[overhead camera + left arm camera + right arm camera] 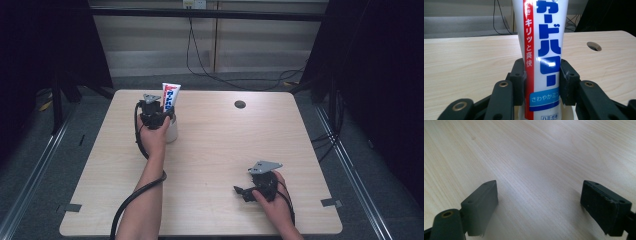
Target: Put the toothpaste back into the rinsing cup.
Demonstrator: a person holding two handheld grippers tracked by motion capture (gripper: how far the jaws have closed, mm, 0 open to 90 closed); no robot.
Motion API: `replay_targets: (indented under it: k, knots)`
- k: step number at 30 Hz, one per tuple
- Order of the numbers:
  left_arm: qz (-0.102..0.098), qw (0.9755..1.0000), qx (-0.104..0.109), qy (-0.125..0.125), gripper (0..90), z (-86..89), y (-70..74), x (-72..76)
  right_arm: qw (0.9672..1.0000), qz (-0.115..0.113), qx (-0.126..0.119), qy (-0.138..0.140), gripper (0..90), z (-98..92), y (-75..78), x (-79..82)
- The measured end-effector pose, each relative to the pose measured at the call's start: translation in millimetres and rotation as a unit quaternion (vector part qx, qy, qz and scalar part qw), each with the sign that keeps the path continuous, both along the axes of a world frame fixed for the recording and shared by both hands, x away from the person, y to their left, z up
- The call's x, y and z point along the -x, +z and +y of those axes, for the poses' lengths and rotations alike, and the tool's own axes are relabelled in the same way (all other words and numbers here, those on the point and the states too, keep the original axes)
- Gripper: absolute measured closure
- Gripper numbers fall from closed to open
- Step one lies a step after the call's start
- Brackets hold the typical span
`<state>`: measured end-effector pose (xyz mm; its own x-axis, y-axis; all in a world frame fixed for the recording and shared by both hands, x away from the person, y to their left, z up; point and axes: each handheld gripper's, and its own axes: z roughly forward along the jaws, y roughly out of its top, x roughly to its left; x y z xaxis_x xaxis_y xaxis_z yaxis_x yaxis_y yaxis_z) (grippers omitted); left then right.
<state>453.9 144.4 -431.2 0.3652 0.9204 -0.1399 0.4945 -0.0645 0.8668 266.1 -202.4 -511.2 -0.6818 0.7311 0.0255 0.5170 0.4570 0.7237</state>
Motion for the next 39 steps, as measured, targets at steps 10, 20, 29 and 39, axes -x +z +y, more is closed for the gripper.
replay_targets:
  k: [10, 20, 29, 39]
  knots:
    - [0.000, 1.0000, -0.008, -0.003, 61.1, -1.5, -0.1, 0.3, 1.0000, -0.001, 0.000, 0.000, 14.2, 0.0, 0.0, -0.1]
    - [0.001, 0.9999, -0.012, -0.003, 59.8, -1.7, -0.2, 1.8, 1.0000, 0.000, 0.000, 0.001, 14.2, -0.1, 0.0, -0.2]
    - [0.010, 0.9998, -0.015, -0.005, 58.7, -1.0, 1.5, 1.6, 1.0000, 0.001, 0.000, 0.000, 14.2, -0.1, 0.0, -0.2]
    - [0.017, 0.9995, -0.024, -0.011, 57.2, -0.7, 3.2, 1.9, 1.0000, 0.000, 0.000, 0.001, 14.1, -0.1, 0.0, -0.3]
